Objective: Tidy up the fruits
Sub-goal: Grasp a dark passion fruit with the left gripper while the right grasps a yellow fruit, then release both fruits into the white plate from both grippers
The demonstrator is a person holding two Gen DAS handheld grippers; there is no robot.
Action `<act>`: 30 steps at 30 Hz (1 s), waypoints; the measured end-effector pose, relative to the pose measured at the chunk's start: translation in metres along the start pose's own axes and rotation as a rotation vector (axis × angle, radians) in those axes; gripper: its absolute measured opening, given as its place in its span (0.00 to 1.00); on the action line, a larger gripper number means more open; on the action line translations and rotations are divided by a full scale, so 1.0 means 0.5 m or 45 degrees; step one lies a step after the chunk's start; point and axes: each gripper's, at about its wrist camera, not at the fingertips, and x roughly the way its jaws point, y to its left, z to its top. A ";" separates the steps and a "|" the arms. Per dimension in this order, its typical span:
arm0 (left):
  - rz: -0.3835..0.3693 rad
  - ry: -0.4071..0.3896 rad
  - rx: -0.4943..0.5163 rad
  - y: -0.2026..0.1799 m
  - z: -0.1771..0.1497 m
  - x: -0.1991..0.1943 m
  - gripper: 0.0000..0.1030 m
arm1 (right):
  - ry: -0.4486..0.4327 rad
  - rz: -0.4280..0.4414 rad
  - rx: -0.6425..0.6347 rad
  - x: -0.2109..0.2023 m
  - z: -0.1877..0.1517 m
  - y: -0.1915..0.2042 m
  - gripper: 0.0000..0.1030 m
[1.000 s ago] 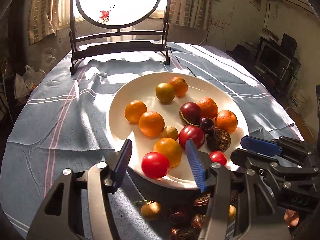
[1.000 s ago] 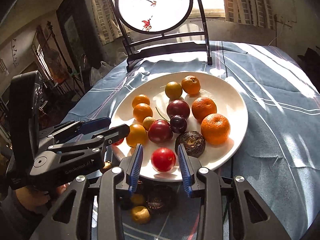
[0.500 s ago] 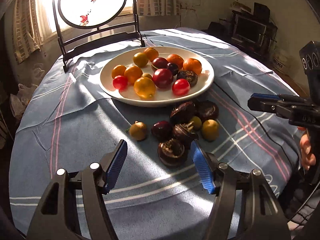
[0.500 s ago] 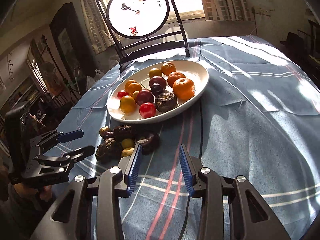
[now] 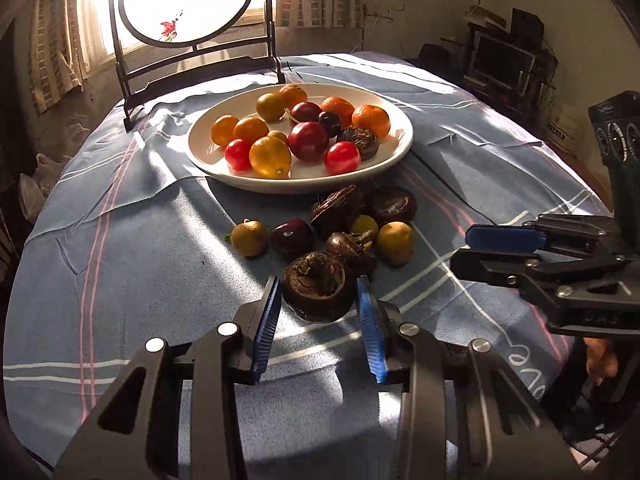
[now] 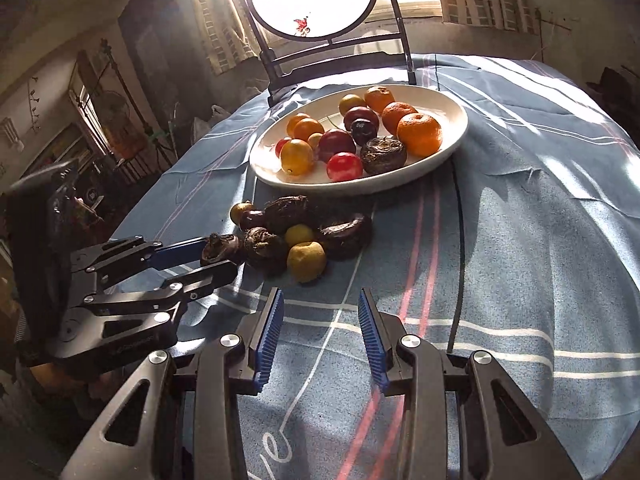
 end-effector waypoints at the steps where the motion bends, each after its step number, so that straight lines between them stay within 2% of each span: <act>1: -0.012 -0.022 -0.013 0.001 -0.004 -0.017 0.36 | 0.013 -0.011 -0.017 0.009 0.005 0.007 0.37; 5: -0.029 -0.054 -0.015 0.001 -0.021 -0.059 0.36 | 0.044 -0.031 -0.029 0.045 0.029 0.023 0.37; 10: -0.037 -0.050 -0.052 0.017 -0.026 -0.060 0.36 | 0.089 -0.041 0.009 0.084 0.045 0.023 0.37; 12: -0.042 -0.045 -0.065 0.022 -0.028 -0.055 0.36 | 0.081 -0.035 0.013 0.086 0.046 0.023 0.31; 13: -0.045 -0.042 -0.067 0.022 -0.029 -0.053 0.36 | 0.082 -0.012 0.017 0.085 0.046 0.021 0.25; 20: -0.051 -0.055 -0.085 0.029 -0.022 -0.047 0.36 | -0.046 0.051 0.015 -0.001 0.043 0.001 0.25; 24: -0.060 -0.080 -0.111 0.038 0.028 -0.024 0.36 | -0.126 0.020 0.069 -0.032 0.090 -0.046 0.25; 27: -0.065 -0.093 -0.129 0.043 0.098 0.013 0.36 | -0.170 0.029 0.105 -0.033 0.153 -0.077 0.26; 30: -0.045 -0.100 -0.142 0.051 0.176 0.064 0.36 | -0.168 0.039 0.128 -0.005 0.221 -0.098 0.26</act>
